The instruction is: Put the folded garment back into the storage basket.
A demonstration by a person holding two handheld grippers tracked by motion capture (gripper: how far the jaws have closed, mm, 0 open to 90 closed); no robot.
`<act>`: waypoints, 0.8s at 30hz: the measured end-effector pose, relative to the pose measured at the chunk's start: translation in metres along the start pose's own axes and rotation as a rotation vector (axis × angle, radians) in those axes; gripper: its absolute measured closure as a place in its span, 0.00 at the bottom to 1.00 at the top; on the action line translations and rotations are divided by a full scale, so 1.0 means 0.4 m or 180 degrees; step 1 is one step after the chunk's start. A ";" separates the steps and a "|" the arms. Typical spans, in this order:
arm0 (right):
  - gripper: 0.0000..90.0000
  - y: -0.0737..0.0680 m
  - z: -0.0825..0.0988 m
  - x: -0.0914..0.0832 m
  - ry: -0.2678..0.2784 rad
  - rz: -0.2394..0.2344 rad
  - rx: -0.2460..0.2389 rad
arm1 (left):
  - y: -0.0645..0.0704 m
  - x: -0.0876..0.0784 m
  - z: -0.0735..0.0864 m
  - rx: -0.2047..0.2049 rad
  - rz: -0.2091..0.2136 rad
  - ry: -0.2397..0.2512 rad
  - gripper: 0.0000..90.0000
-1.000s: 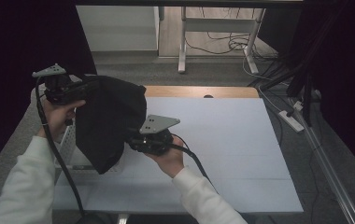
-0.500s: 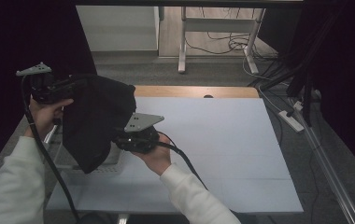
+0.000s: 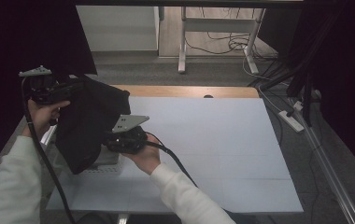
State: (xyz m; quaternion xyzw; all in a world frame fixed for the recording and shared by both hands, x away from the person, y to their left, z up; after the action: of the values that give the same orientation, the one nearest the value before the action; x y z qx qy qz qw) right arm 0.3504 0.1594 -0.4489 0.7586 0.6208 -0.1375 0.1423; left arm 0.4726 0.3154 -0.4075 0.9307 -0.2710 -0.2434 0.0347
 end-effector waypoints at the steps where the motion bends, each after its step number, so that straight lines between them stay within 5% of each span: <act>1: 0.80 0.000 0.006 0.006 -0.0029 -0.0011 -0.0007 | -0.005 0.007 0.006 -0.0020 -0.0004 -0.0017 0.85; 13: 0.80 -0.010 0.040 0.051 -0.0136 -0.0114 0.0060 | -0.050 0.033 0.060 -0.0072 -0.0083 -0.0203 0.85; 24: 0.80 -0.040 0.018 0.046 -0.0074 -0.0172 -0.0008 | -0.044 0.007 0.062 -0.0019 -0.0095 -0.0183 0.85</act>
State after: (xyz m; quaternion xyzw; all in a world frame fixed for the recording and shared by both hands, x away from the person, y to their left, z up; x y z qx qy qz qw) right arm 0.3379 0.1765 -0.4632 0.7397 0.6395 -0.1493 0.1466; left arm 0.4715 0.3306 -0.4342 0.9271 -0.2572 -0.2713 0.0260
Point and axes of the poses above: each handheld gripper's, and its own axes: x roughly forward along the jaws, z roughly out of its underside, y roughly to its right, the point moved 10 cm from there along x, roughly forward along the jaws, and after that the axes turned 1 degree about -y, right-handed, at the moved point
